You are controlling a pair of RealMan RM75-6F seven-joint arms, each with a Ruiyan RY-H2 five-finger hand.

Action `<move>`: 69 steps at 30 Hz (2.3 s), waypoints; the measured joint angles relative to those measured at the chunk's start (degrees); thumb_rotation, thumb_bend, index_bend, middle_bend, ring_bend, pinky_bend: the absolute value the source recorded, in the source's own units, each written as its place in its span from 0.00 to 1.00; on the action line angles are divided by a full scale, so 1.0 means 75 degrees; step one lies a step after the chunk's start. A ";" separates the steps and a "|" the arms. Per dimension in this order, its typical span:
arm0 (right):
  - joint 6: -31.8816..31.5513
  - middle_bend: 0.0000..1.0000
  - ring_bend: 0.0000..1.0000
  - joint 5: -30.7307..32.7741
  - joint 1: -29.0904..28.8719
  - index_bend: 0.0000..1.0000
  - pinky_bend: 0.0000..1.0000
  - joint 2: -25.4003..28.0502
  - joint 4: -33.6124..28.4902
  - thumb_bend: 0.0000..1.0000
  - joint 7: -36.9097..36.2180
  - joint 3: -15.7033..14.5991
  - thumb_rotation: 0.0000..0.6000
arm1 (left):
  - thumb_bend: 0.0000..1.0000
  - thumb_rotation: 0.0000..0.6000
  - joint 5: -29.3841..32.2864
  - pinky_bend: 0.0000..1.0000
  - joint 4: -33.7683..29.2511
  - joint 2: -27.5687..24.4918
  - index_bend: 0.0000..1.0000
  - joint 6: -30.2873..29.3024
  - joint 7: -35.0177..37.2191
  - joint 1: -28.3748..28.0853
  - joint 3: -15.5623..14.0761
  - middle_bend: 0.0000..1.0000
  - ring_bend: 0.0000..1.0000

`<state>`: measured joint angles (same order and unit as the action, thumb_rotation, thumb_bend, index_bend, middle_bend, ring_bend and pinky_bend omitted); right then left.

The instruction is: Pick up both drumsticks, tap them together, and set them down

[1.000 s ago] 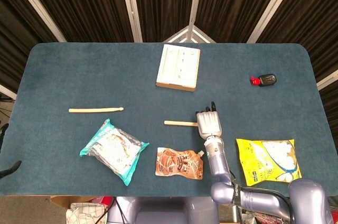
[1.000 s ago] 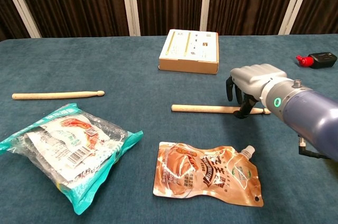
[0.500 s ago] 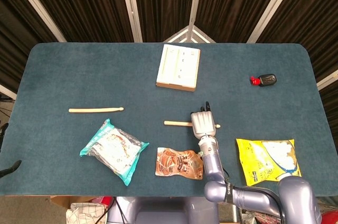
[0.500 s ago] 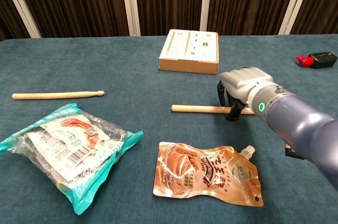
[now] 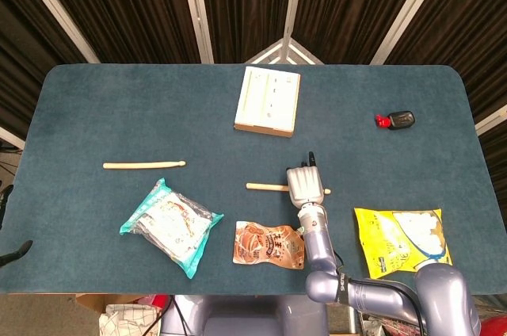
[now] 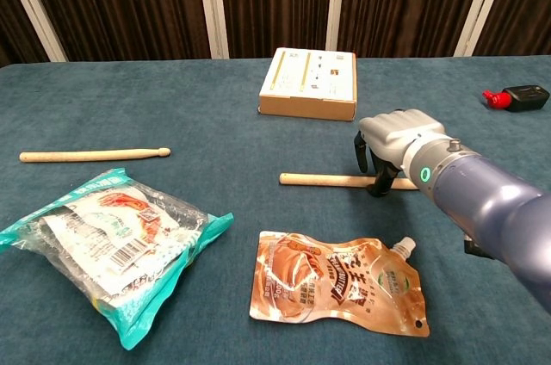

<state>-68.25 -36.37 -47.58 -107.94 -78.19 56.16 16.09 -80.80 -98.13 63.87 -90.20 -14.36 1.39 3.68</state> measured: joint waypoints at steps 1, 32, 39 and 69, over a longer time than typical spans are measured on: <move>-0.0001 0.54 0.28 -0.0003 -0.0006 0.49 0.00 -0.0003 0.0012 0.35 -0.0003 -0.0004 1.00 | 0.24 1.00 -0.0001 0.00 -0.0001 0.0002 0.02 0.0002 -0.0005 -0.0002 -0.0002 0.00 0.00; 0.0191 0.57 0.30 -0.0043 -0.0094 0.52 0.00 -0.0103 0.0370 0.35 -0.0110 -0.0105 1.00 | 0.24 1.00 0.0017 0.00 -0.0023 0.0061 0.02 0.0008 -0.0151 -0.0034 -0.0037 0.00 0.00; 0.0195 0.60 0.32 -0.0199 -0.0091 0.55 0.00 -0.0045 0.0273 0.35 -0.0205 -0.0125 1.00 | 0.24 1.00 0.0030 0.00 -0.0024 0.0077 0.02 0.0008 -0.0170 -0.0043 -0.0032 0.00 0.00; 0.0199 0.66 0.36 -0.3046 0.0271 0.66 0.00 0.1633 -0.1789 0.39 -0.2561 -0.0345 1.00 | 0.24 1.00 -0.0555 0.00 0.0284 -0.0140 0.05 -0.0316 0.1003 -0.0076 0.0035 0.02 0.00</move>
<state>-66.75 -59.21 -45.55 -95.70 -91.61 36.95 13.50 -84.97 -96.00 62.82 -92.57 -6.83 0.81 3.94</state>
